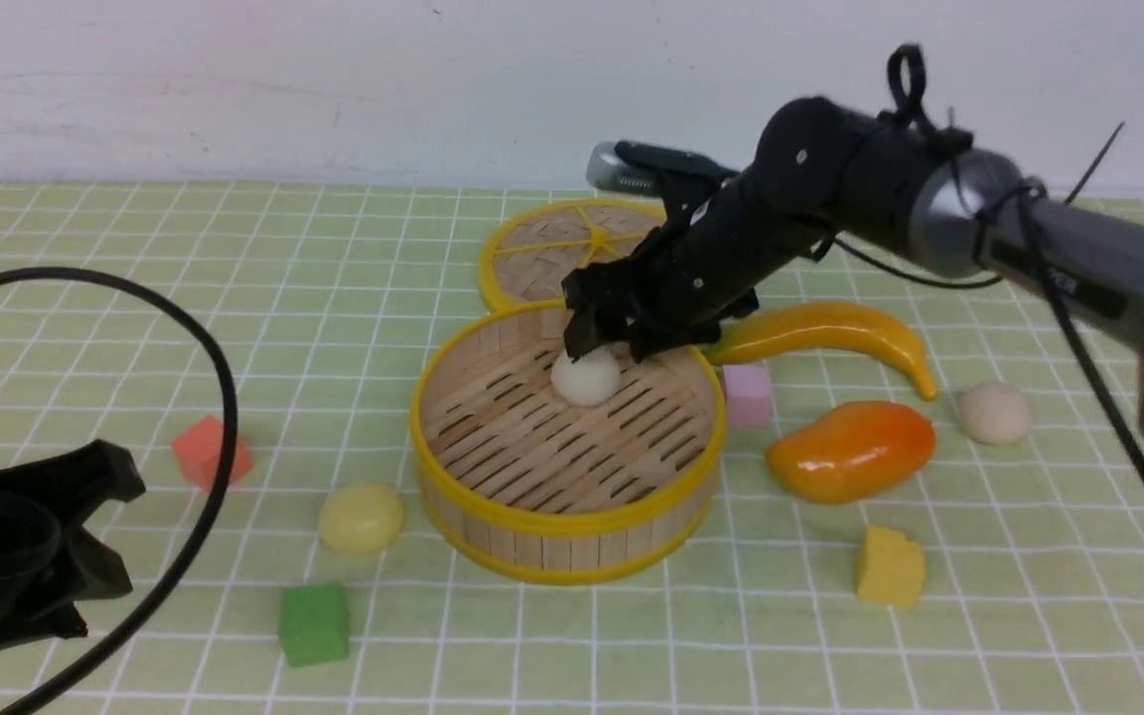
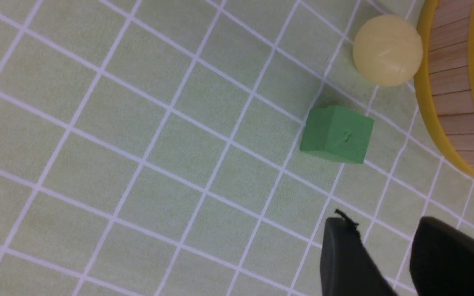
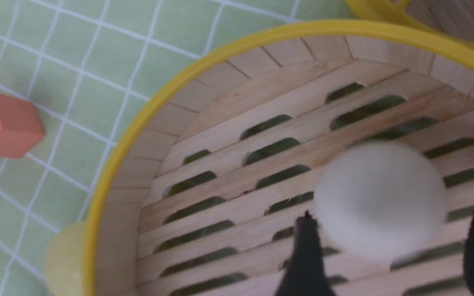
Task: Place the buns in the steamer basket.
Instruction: Use the right arm to grab a steamed stuffed bun
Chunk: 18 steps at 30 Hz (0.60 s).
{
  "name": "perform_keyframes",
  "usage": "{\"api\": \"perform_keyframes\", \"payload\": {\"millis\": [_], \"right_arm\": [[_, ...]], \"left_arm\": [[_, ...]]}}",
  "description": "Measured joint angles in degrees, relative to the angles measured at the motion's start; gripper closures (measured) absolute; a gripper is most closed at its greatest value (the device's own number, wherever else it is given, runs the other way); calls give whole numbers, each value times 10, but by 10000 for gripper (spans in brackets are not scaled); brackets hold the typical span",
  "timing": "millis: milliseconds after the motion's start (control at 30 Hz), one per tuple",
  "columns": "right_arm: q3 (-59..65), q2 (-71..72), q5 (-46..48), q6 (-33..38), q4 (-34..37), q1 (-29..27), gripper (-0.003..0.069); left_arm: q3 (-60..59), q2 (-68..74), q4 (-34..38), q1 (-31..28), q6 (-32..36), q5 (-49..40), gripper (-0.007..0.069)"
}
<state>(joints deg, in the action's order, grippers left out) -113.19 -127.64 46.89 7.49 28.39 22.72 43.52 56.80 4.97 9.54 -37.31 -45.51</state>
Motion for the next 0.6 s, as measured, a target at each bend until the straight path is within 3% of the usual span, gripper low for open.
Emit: {"api": "perform_keyframes", "payload": {"millis": [300,600], "right_arm": [[34,128,66,3,-1,-54,118],[153,274,66,69,-58,-168,118]], "left_arm": [[0,0,-1,0,0,14,386],[0,0,-2,0,0,16,386]]}}
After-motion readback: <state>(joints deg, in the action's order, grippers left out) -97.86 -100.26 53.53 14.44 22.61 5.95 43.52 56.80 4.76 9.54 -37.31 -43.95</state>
